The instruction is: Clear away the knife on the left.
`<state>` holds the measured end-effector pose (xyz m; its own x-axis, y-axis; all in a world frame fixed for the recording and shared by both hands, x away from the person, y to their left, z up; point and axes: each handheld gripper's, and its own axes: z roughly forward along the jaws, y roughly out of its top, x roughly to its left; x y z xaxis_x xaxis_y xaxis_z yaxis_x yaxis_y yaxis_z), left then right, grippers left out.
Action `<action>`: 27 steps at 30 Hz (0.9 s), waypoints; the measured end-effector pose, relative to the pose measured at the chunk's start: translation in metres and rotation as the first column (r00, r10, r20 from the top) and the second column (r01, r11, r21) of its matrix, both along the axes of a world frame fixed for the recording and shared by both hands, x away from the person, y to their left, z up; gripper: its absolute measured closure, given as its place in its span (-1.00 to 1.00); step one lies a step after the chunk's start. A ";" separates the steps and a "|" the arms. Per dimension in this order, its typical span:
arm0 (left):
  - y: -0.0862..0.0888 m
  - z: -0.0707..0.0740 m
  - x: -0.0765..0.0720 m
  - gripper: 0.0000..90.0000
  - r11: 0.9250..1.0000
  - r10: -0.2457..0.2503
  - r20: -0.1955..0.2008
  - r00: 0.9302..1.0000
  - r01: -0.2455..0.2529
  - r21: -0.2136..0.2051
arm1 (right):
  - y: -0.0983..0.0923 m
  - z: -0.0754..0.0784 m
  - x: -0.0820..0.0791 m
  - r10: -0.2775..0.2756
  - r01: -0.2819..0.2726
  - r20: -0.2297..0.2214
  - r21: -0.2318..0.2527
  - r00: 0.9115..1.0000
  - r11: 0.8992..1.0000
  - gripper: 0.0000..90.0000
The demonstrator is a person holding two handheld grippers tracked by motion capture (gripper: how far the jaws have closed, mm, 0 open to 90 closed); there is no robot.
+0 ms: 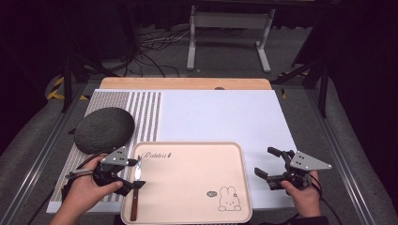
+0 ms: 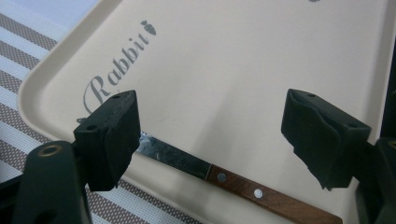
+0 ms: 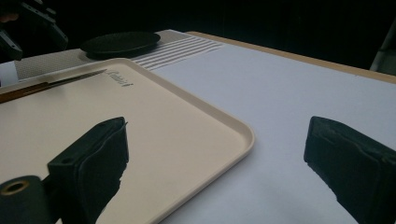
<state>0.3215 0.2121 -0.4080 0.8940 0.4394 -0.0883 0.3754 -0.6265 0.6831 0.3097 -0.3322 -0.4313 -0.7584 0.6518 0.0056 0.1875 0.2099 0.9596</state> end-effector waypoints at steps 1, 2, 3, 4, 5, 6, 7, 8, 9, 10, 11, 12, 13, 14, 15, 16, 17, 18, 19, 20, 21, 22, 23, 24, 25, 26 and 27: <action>0.003 -0.001 -0.001 -0.59 1.000 0.006 0.011 1.000 -0.005 -0.018 | 0.000 0.000 0.000 0.000 0.000 -0.001 0.000 1.000 1.000 -0.84; 0.006 -0.001 -0.001 -0.61 1.000 0.011 0.028 1.000 -0.010 -0.026 | 0.000 0.000 0.000 0.000 0.000 -0.001 0.000 1.000 1.000 -0.84; 0.009 -0.001 -0.001 -0.63 0.999 0.016 0.039 0.999 -0.015 -0.032 | 0.000 0.000 0.000 -0.001 0.001 0.000 0.000 1.000 1.000 -0.84; 0.012 -0.001 -0.002 -0.65 0.999 0.029 0.052 0.998 -0.027 -0.043 | 0.000 0.000 0.001 -0.001 0.001 0.000 0.001 1.000 1.000 -0.84; 0.015 -0.001 -0.002 -0.66 0.997 0.043 0.060 0.997 -0.040 -0.060 | 0.000 -0.001 0.001 -0.002 0.002 -0.001 -0.002 1.000 1.000 -0.84; 0.018 -0.001 -0.003 -0.66 0.995 0.062 0.063 0.996 -0.057 -0.084 | 0.000 -0.001 0.001 -0.003 0.003 -0.002 -0.003 1.000 1.000 -0.84; 0.021 -0.001 -0.004 -0.66 0.992 0.078 0.067 0.995 -0.071 -0.105 | 0.000 -0.002 0.001 -0.004 0.004 -0.003 -0.004 1.000 1.000 -0.84; 0.024 -0.001 -0.004 -0.67 0.990 0.088 0.081 0.993 -0.078 -0.117 | 0.000 -0.002 0.001 -0.005 0.005 -0.003 -0.003 1.000 1.000 -0.84; 0.026 0.000 -0.005 -0.69 0.989 0.095 0.090 0.991 -0.083 -0.125 | 0.000 -0.002 0.001 -0.005 0.005 -0.003 -0.003 1.000 1.000 -0.84; 0.028 0.000 -0.006 -0.71 0.987 0.101 0.103 0.990 -0.087 -0.132 | 0.001 -0.002 0.001 -0.004 0.004 -0.003 -0.005 1.000 1.000 -0.84; 0.030 0.000 -0.007 -0.71 0.985 0.107 0.113 0.988 -0.090 -0.145 | 0.001 -0.002 0.001 -0.004 0.004 -0.004 -0.005 1.000 1.000 -0.84; 0.034 -0.001 -0.008 -0.73 0.983 0.114 0.128 0.985 -0.093 -0.157 | 0.001 -0.002 0.001 -0.005 0.005 -0.004 -0.004 1.000 1.000 -0.84; 0.037 -0.002 -0.008 -0.76 0.982 0.122 0.147 0.982 -0.097 -0.165 | 0.001 -0.002 0.001 -0.005 0.005 -0.004 -0.003 1.000 1.000 -0.85; 0.040 -0.002 -0.008 -0.77 0.980 0.127 0.159 0.979 -0.100 -0.171 | 0.001 -0.002 0.001 -0.006 0.006 -0.003 -0.003 1.000 1.000 -0.85; 0.042 -0.003 -0.008 -0.78 0.978 0.132 0.172 0.976 -0.099 -0.186 | 0.001 -0.002 0.001 -0.005 0.005 -0.003 -0.002 1.000 1.000 -0.85; 0.045 -0.004 -0.009 -0.80 0.972 0.140 0.189 0.972 -0.099 -0.213 | 0.001 -0.002 0.001 -0.005 0.005 -0.003 -0.002 1.000 1.000 -0.85; 0.049 -0.006 -0.008 -0.84 0.967 0.138 0.207 0.969 -0.087 -0.239 | 0.001 -0.002 0.001 -0.004 0.004 -0.003 -0.001 1.000 1.000 -0.85; 0.053 -0.008 -0.009 -0.85 0.961 0.139 0.214 0.967 -0.080 -0.265 | 0.001 -0.002 0.001 -0.003 0.003 -0.001 -0.001 1.000 1.000 -0.85; 0.055 -0.009 -0.009 -0.85 0.957 0.141 0.215 0.966 -0.077 -0.280 | 0.001 -0.002 0.001 0.000 0.000 0.003 0.000 1.000 1.000 -0.86; 0.058 -0.010 -0.010 -0.86 0.953 0.146 0.222 0.964 -0.078 -0.291 | 0.001 -0.002 0.001 0.001 -0.001 0.004 0.001 1.000 1.000 -0.86; 0.061 -0.012 -0.011 -0.87 0.951 0.153 0.232 0.961 -0.079 -0.299 | 0.000 -0.002 0.000 0.000 0.000 0.005 0.003 1.000 1.000 -0.86; 0.066 -0.013 -0.013 -0.88 0.948 0.161 0.243 0.956 -0.082 -0.308 | 0.000 -0.002 0.000 -0.001 0.001 0.006 0.006 1.000 1.000 -0.86; 0.067 -0.015 -0.013 -0.89 0.946 0.164 0.243 0.956 -0.082 -0.314 | 0.000 -0.002 0.000 -0.003 0.003 0.007 0.008 1.000 1.000 -0.86; 0.069 -0.016 -0.014 -0.90 0.944 0.167 0.244 0.955 -0.083 -0.320 | -0.001 -0.002 0.000 -0.004 0.003 0.008 0.010 1.000 1.000 -0.86; 0.072 -0.018 -0.015 -0.90 0.940 0.172 0.247 0.954 -0.084 -0.330 | -0.001 -0.002 0.000 -0.004 0.004 0.007 0.012 1.000 1.000 -0.86; 0.074 -0.019 -0.015 -0.90 0.938 0.175 0.249 0.953 -0.085 -0.335 | -0.001 -0.002 0.000 -0.005 0.004 0.007 0.012 1.000 1.000 -0.87; 0.077 -0.021 -0.016 -0.90 0.938 0.177 0.250 0.952 -0.086 -0.337 | -0.001 -0.002 0.000 -0.005 0.005 0.007 0.013 1.000 1.000 -0.87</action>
<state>0.3054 0.2886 -0.4288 0.8391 0.5439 -0.0050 0.2106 -0.3163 0.9250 0.3101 -0.3331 -0.4337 -0.7552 0.6554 0.0087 0.1819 0.1968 0.9634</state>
